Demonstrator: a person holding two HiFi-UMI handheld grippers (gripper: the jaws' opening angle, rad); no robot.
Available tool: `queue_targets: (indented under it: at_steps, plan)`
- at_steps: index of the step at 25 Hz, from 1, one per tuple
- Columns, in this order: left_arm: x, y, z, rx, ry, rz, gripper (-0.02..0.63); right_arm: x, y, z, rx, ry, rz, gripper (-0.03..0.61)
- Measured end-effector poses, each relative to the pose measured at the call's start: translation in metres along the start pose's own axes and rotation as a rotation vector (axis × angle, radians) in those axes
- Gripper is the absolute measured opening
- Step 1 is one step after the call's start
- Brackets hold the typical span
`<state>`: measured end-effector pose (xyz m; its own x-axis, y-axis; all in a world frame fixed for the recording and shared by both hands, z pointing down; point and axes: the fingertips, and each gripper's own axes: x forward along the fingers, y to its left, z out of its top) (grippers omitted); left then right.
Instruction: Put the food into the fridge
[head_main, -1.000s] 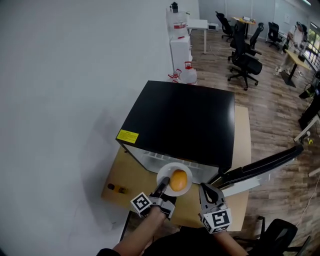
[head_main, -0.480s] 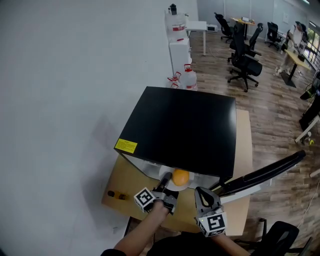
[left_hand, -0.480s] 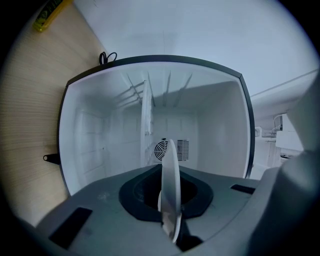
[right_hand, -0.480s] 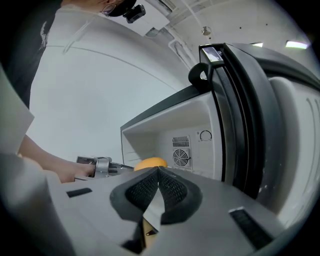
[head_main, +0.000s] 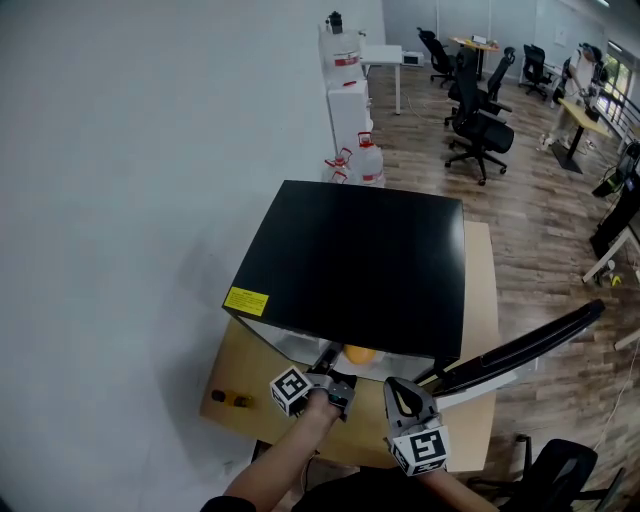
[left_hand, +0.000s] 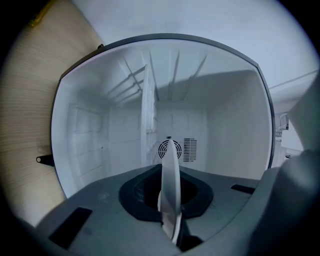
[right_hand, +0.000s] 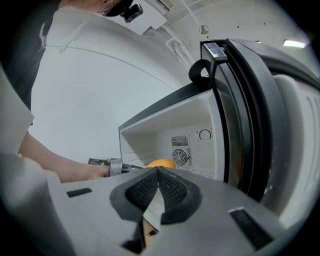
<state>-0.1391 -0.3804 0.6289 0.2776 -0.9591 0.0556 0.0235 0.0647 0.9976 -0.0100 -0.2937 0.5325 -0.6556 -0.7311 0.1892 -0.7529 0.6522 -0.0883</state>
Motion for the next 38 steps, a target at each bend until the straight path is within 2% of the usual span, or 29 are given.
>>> queue_targets:
  at_steps: [5,11,15,20,25,28,33,38]
  plan:
    - [0.008,-0.001,0.003,0.027,0.000,0.008,0.021,0.002,0.004,0.006,-0.002,-0.008,0.005,0.060]
    - [0.018,-0.007,0.011,0.096,-0.047,0.056,0.021,0.002,-0.003,0.007,0.011,-0.011,-0.013,0.060]
    - [0.025,-0.009,0.015,0.089,-0.058,0.082,0.021,0.002,-0.001,0.009,0.009,-0.016,-0.006,0.060]
    - [0.029,-0.009,0.015,0.152,-0.060,0.157,0.021,0.001,0.001,0.010,0.009,-0.023,0.005,0.060]
    - [0.032,-0.010,0.015,0.174,-0.054,0.215,0.021,-0.004,0.000,0.014,0.017,-0.039,0.001,0.060]
    - [0.036,-0.011,0.010,0.154,-0.029,0.200,0.021,-0.006,-0.002,0.013,0.018,-0.042,-0.006,0.060]
    - [0.050,-0.008,-0.023,0.037,0.060,0.157,0.021,-0.011,-0.005,0.010,0.020,-0.040,-0.014,0.060]
    - [0.059,-0.009,-0.038,0.012,0.078,0.159,0.023,-0.013,-0.003,0.013,0.018,-0.049,-0.016,0.060]
